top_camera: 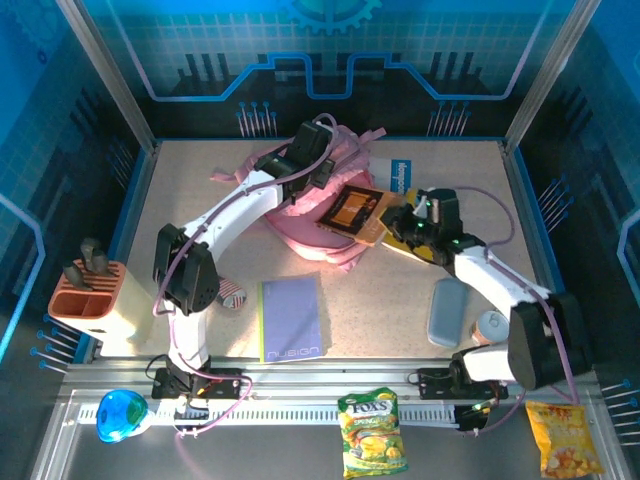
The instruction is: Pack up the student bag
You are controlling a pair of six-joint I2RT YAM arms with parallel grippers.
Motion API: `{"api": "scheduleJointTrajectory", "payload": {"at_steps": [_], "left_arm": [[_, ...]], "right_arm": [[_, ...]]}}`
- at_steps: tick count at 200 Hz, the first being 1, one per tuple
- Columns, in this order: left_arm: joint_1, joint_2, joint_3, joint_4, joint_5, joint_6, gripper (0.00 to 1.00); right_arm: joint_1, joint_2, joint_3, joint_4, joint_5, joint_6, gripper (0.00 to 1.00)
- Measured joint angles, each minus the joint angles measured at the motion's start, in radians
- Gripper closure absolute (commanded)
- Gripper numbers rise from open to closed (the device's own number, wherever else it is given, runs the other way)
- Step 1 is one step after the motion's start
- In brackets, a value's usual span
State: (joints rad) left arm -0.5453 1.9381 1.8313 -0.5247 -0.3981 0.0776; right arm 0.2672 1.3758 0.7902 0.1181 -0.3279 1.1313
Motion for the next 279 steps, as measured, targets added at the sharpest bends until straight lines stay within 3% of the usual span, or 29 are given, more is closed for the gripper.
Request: {"api": "scheduleJointTrajectory", "payload": {"at_steps": [57,112,162,178,215,248,279], "left_arm": [[0.0,-0.002,0.0,0.001,-0.019,-0.002,1.0],[0.0,-0.002,0.027,-0.003,-0.028,-0.031,1.0],[0.014,-0.002,0.036,-0.009,-0.007,-0.08,1.0],[0.019,-0.002,0.036,-0.009,0.002,-0.087,1.0],[0.032,-0.002,0.036,-0.009,0.019,-0.115,1.0],[0.057,-0.002,0.036,-0.009,0.045,-0.153,1.0],[0.105,-0.002,0.031,-0.006,0.092,-0.192,1.0]], "right_arm": [[0.113,0.257,0.229,0.15,0.151,0.12,0.95],[0.196,0.518,0.432,0.166,0.354,0.22,0.96],[0.268,0.672,0.563,0.184,0.482,0.303,0.88],[0.27,0.697,0.602,0.182,0.484,0.329,0.8],[0.269,0.724,0.626,0.157,0.447,0.354,0.39],[0.261,0.702,0.61,0.041,0.379,0.364,0.31],[0.237,0.559,0.452,-0.003,0.311,0.361,0.24]]}}
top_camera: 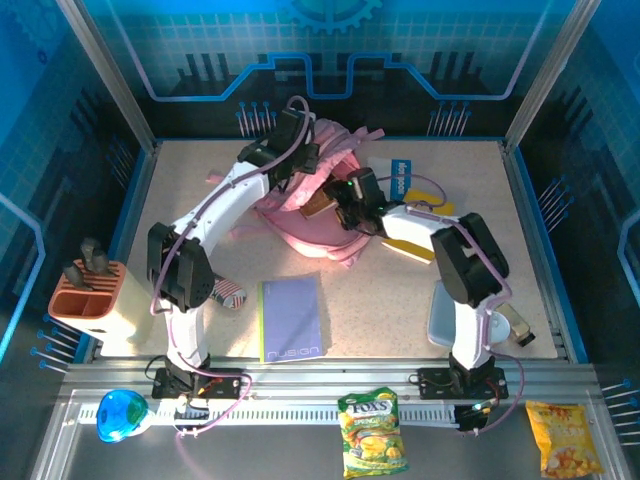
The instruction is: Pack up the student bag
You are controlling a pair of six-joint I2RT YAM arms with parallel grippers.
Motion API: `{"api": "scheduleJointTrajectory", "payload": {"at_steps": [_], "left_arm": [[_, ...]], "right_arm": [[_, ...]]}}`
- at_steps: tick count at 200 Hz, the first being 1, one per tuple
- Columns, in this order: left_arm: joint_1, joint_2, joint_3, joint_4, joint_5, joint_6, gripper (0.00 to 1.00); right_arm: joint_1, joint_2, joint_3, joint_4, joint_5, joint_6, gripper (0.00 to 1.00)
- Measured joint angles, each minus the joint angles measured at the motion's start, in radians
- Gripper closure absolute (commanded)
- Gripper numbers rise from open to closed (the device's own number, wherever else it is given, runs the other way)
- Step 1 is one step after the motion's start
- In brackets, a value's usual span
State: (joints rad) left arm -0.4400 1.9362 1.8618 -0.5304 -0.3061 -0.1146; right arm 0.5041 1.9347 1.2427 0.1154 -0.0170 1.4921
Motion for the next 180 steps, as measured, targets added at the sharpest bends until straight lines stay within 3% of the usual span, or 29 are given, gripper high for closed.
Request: {"api": "scheduleJointTrajectory", "payload": {"at_steps": [36,73,116,139,180], "left_arm": [[0.051,-0.039,-0.092,0.047,0.045,-0.027,1.0],[0.052,-0.157,-0.281,0.127,0.095,-0.045,0.78],[0.054,-0.247,-0.464,0.2,0.141,-0.064,0.93],[0.064,-0.241,-0.484,0.196,0.148,-0.063,0.94],[0.073,-0.237,-0.484,0.2,0.071,-0.05,0.92]], "right_arm": [[-0.012,-0.183,-0.174,0.054,-0.082,-0.08,0.2],[-0.015,-0.344,-0.282,-0.014,-0.072,-0.248,0.15],[-0.097,-0.439,-0.36,-0.046,-0.113,-0.418,0.19],[-0.104,-0.423,-0.349,-0.032,-0.167,-0.441,0.21],[-0.116,-0.391,-0.306,-0.109,-0.14,-0.471,0.2]]}}
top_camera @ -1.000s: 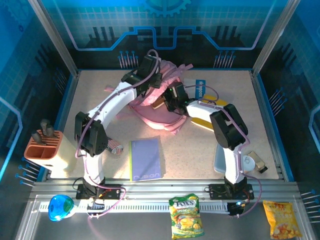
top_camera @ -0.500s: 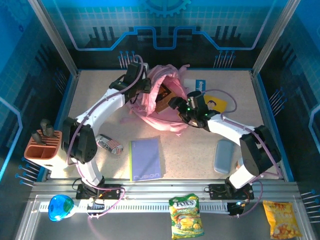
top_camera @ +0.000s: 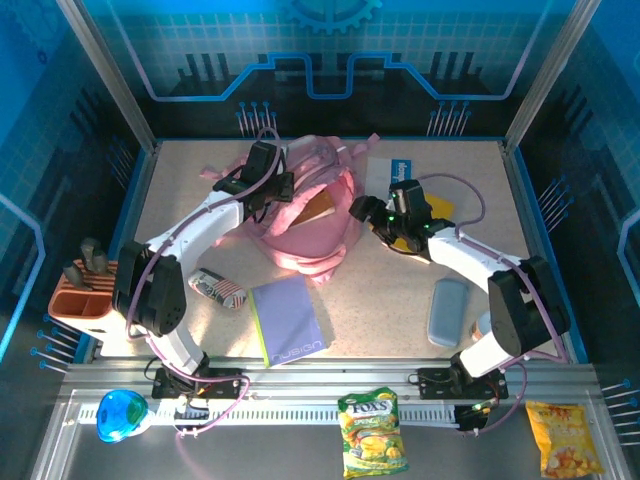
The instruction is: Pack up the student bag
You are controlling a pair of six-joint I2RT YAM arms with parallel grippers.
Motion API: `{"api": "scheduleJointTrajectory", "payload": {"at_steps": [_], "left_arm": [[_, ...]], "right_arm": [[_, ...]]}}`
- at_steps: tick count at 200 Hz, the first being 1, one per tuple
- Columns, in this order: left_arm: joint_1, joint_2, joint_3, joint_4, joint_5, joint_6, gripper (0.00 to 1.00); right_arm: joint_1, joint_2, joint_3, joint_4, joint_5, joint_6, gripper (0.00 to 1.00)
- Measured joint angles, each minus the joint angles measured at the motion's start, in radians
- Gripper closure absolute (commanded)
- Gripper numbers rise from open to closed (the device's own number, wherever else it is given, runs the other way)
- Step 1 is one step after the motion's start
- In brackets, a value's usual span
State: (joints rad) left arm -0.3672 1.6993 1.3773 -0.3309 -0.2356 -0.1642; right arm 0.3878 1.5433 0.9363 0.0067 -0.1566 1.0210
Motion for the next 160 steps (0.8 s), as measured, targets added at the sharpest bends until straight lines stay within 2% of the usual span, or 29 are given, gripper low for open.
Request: {"api": "scheduleJointTrajectory", "payload": {"at_steps": [16,40,61,81,117,134,160], "left_arm": [[0.006,0.003,0.0,-0.002,-0.031,0.005,0.84],[0.025,0.003,-0.021,0.001,-0.043,-0.011,0.56],[0.039,0.001,-0.062,-0.004,0.003,-0.034,0.35],[0.045,-0.013,-0.09,-0.012,0.052,-0.072,0.22],[0.047,-0.111,-0.109,-0.014,0.167,-0.144,0.12],[0.047,-0.162,-0.119,-0.013,0.217,-0.174,0.01],[0.047,-0.194,-0.14,-0.014,0.283,-0.197,0.01]], "right_arm": [[-0.016,0.0,0.005,-0.047,0.025,-0.03,0.2],[-0.045,0.012,0.037,-0.125,0.066,-0.083,0.19],[-0.077,0.057,0.095,-0.185,0.093,-0.137,0.19],[-0.114,0.124,0.159,-0.237,0.114,-0.182,0.19],[-0.172,0.269,0.29,-0.332,0.142,-0.25,0.19],[-0.186,0.335,0.356,-0.37,0.152,-0.274,0.19],[-0.188,0.409,0.426,-0.42,0.156,-0.302,0.19]]}}
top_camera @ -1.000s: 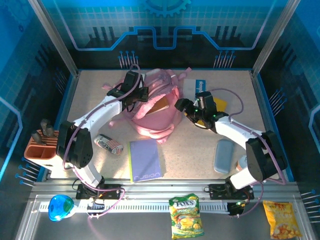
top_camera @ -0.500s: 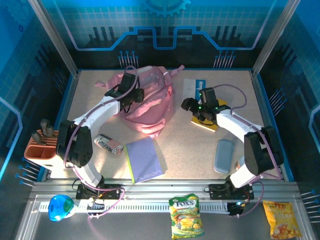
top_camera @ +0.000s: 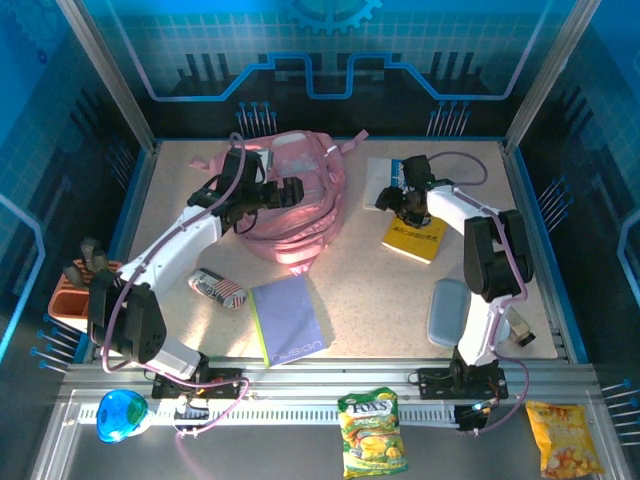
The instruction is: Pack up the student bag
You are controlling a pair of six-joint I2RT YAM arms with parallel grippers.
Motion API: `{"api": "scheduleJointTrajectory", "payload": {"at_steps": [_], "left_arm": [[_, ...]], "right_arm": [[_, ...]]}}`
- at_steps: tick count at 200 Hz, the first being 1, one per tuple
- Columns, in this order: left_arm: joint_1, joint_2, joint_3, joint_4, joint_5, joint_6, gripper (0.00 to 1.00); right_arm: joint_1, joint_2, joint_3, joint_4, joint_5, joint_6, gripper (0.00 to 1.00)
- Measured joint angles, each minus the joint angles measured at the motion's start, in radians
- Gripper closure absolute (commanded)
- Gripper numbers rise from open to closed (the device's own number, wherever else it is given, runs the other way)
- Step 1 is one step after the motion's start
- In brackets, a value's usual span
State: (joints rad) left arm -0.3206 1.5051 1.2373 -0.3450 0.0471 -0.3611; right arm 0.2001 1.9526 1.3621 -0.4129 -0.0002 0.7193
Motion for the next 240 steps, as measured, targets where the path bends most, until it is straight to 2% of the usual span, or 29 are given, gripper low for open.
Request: {"api": "scheduleJointTrajectory", "payload": {"at_steps": [60,100,131,153,176,205,240], "left_arm": [[0.0,0.013,-0.016,-0.014,0.101,-0.036,0.01],[-0.025,0.109,0.011,-0.013,0.134,-0.063,0.01],[-0.08,0.189,0.072,-0.012,0.145,-0.083,0.01],[-0.129,0.231,0.12,-0.011,0.159,-0.094,0.02],[-0.189,0.297,0.198,-0.016,0.187,-0.12,0.04],[-0.266,0.368,0.267,-0.008,0.206,-0.188,0.08],[-0.333,0.432,0.269,0.041,0.231,-0.301,0.16]], "right_arm": [[0.001,0.0,-0.05,-0.003,-0.022,-0.018,0.2],[0.045,-0.137,-0.237,0.035,-0.09,-0.009,0.2],[0.128,-0.259,-0.385,0.046,-0.174,0.022,0.24],[0.145,-0.317,-0.438,0.039,-0.227,0.033,0.27],[0.103,-0.384,-0.437,0.013,-0.216,0.018,0.28],[-0.023,-0.465,-0.397,-0.013,-0.167,-0.031,0.31],[-0.119,-0.475,-0.365,-0.055,-0.109,-0.092,0.41]]}}
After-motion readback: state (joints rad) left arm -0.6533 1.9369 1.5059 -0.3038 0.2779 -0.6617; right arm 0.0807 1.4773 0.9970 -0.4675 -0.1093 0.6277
